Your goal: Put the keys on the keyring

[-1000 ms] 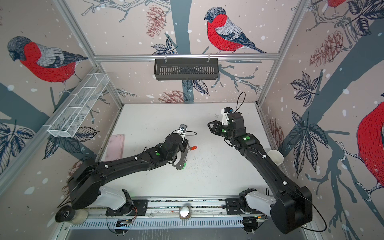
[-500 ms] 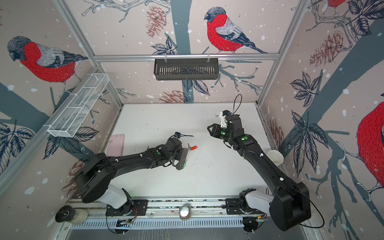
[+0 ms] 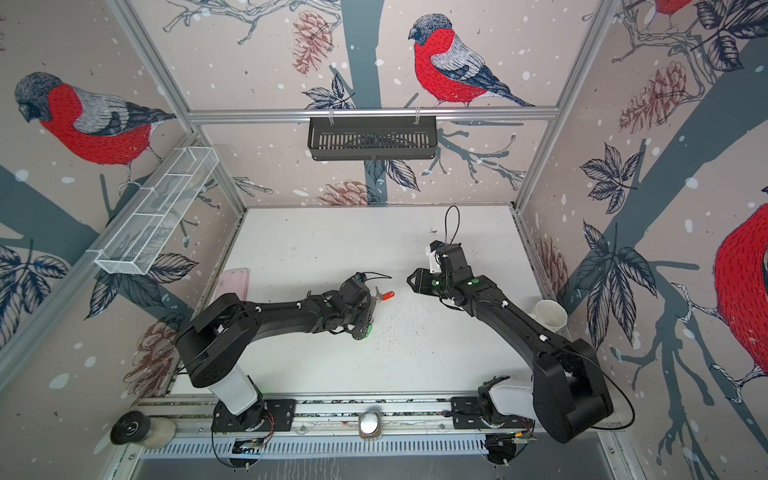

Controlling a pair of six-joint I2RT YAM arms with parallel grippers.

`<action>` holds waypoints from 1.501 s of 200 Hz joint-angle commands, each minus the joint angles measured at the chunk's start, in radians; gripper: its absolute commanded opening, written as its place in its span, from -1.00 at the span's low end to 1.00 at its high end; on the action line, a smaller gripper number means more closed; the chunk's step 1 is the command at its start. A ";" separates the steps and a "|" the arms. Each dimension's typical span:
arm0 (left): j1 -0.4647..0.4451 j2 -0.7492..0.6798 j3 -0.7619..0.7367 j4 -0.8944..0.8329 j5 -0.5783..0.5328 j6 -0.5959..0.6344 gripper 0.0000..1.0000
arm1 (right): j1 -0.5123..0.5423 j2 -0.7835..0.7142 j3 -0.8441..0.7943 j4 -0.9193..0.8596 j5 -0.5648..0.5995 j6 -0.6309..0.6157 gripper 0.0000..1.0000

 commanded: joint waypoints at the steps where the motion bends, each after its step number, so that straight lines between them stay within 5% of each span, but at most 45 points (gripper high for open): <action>1: 0.009 0.008 -0.005 -0.024 -0.019 -0.019 -0.08 | 0.016 0.020 0.019 0.014 0.015 -0.023 -0.03; 100: 0.166 0.009 -0.112 0.044 -0.012 0.058 -0.07 | 0.052 0.052 0.035 0.014 0.038 -0.026 -0.03; 160: 0.299 0.054 -0.018 0.051 0.011 0.157 -0.08 | 0.106 0.107 0.062 0.022 0.058 -0.023 -0.04; 217: 0.303 -0.015 0.004 0.011 0.020 0.133 -0.07 | 0.134 0.128 0.078 0.028 0.061 -0.026 -0.04; 253: 0.281 -0.166 -0.056 -0.004 0.124 0.096 -0.08 | 0.154 0.175 0.085 0.041 0.058 -0.027 -0.08; 300: 0.240 -0.258 -0.143 -0.069 0.052 -0.014 -0.08 | 0.165 0.190 0.102 0.047 0.067 -0.026 -0.10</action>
